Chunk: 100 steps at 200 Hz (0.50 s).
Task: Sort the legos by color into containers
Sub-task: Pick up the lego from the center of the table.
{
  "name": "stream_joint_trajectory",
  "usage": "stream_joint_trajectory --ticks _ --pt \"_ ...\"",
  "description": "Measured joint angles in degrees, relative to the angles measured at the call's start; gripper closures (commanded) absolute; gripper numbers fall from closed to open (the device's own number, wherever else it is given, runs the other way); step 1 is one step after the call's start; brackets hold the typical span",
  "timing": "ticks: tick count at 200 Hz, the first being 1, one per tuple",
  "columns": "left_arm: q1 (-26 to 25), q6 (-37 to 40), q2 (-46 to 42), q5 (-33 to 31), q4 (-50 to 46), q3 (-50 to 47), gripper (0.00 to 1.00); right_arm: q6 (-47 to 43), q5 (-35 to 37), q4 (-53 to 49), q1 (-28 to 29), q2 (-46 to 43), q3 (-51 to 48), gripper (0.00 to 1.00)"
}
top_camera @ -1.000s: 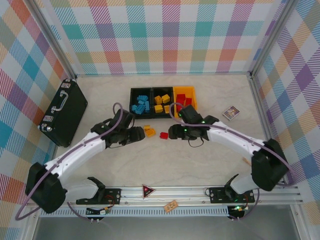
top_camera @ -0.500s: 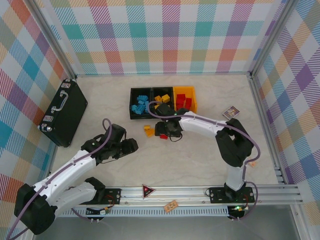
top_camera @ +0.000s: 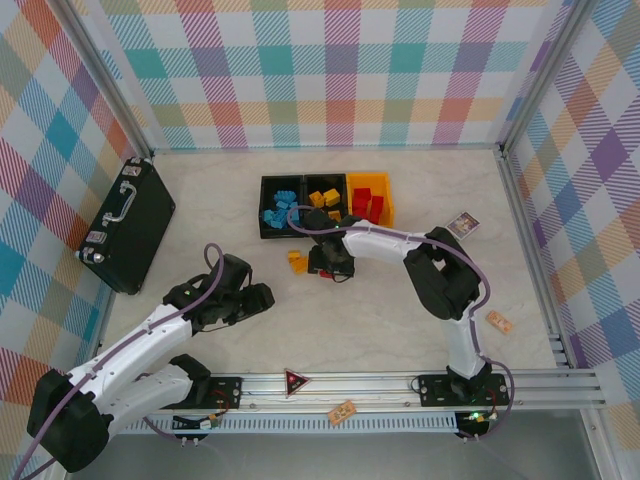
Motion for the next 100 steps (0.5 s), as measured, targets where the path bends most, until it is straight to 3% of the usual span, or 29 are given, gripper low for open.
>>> stream_joint_trajectory --ticks 44,100 --pt "0.0 -0.6 0.0 0.0 0.0 -0.1 0.36 0.0 0.7 -1.1 -0.1 0.6 0.5 0.51" --pt "0.0 -0.9 0.0 0.0 0.2 -0.1 0.37 -1.4 1.2 -1.5 -0.1 0.6 0.6 0.63"
